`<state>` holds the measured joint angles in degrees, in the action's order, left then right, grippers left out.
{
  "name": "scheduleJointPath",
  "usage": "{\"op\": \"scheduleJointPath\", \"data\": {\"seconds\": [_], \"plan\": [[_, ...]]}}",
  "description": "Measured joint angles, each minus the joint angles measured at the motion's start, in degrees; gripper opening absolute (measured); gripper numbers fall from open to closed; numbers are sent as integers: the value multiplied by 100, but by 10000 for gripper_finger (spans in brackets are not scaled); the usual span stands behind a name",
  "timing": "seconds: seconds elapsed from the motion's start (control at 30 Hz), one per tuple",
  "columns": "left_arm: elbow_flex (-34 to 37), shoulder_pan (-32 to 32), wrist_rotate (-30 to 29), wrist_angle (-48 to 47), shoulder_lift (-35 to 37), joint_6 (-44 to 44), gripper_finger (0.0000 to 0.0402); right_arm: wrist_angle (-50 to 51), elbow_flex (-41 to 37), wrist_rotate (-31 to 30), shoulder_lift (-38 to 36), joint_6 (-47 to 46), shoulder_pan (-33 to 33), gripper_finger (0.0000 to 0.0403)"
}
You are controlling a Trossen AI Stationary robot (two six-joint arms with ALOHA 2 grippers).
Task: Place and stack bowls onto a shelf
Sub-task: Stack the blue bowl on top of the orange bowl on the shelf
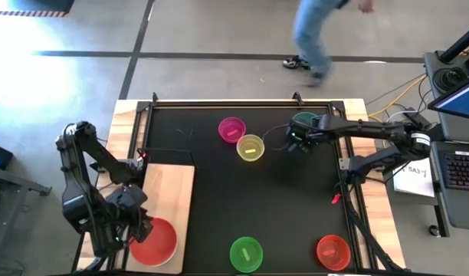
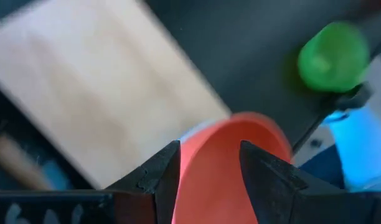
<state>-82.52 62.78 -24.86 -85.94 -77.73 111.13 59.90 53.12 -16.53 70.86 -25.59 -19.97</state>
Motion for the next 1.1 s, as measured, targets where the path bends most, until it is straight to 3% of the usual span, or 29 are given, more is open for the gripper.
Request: {"op": "scheduleJointPath", "data": {"seconds": [0.23,0.43,1.1], "plan": [[-269,-39,-1487,-27,0,-669,147,-4,-4,4,257,311,-304,231],[-431,-176,-2135,-14,0,-1156,147,-25,-4,7,357,521,-382,231],[-575,-565,-2428,59,0,-2218,147,-712,-9,-34,1343,907,-485,230]]}}
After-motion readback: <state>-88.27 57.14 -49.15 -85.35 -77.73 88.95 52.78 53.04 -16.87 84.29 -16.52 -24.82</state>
